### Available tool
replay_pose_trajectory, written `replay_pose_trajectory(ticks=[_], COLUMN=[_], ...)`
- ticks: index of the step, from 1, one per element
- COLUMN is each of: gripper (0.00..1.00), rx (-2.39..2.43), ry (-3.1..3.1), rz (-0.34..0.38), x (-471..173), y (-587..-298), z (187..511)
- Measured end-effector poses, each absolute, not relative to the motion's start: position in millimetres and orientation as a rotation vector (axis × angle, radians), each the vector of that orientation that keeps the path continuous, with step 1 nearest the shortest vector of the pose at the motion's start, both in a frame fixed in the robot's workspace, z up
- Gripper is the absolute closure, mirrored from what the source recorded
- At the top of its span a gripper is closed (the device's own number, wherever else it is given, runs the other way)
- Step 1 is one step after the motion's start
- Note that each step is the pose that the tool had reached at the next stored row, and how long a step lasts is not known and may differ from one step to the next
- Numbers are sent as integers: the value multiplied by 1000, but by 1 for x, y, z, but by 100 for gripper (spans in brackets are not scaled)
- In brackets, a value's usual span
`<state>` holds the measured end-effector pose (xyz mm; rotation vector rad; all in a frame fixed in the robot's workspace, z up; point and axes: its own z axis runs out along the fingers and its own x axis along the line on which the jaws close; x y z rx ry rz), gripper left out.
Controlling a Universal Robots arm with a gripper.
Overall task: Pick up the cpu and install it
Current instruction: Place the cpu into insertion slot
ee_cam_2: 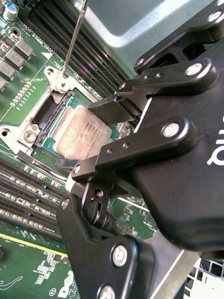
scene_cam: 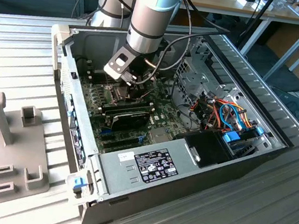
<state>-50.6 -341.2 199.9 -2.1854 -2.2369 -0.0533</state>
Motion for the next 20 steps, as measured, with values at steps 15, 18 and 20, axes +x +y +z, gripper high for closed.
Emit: replay_pose_trajectory(ticks=[15, 18, 20], gripper=[45, 45, 45], rx=[-2207, -2207, -2207], ry=[-2215, -2215, -2215], rz=[-53, -54, -54], x=[-51, -51, -51], y=[-341, -341, -341], z=[199, 198, 198])
